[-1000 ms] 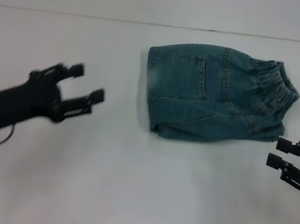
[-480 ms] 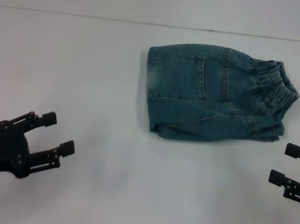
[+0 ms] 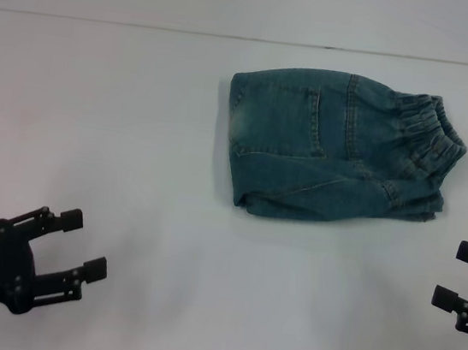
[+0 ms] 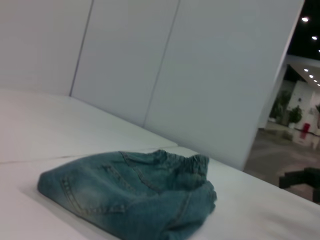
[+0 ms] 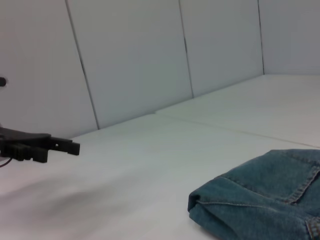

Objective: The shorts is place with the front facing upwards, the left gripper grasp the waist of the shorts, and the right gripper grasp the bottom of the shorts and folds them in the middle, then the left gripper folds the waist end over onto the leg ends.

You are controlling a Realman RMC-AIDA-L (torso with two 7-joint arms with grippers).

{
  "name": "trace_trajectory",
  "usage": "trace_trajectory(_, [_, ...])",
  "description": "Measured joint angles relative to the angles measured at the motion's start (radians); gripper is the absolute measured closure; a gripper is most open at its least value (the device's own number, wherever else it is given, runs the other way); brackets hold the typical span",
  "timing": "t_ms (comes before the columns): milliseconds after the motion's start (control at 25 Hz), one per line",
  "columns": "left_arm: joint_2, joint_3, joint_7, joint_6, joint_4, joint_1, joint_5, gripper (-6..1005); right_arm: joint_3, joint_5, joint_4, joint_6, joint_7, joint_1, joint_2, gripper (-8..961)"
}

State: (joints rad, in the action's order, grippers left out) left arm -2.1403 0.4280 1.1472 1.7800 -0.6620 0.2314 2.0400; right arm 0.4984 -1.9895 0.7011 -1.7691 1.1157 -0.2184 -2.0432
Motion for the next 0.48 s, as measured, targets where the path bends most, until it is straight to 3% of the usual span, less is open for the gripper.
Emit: trace_trajectory(480, [0.008, -0.005, 0.017, 0.009, -0.015, 0.007, 0.042, 138, -0.009, -0.008, 0.0, -0.019, -0.018, 0.004, 0.002, 135])
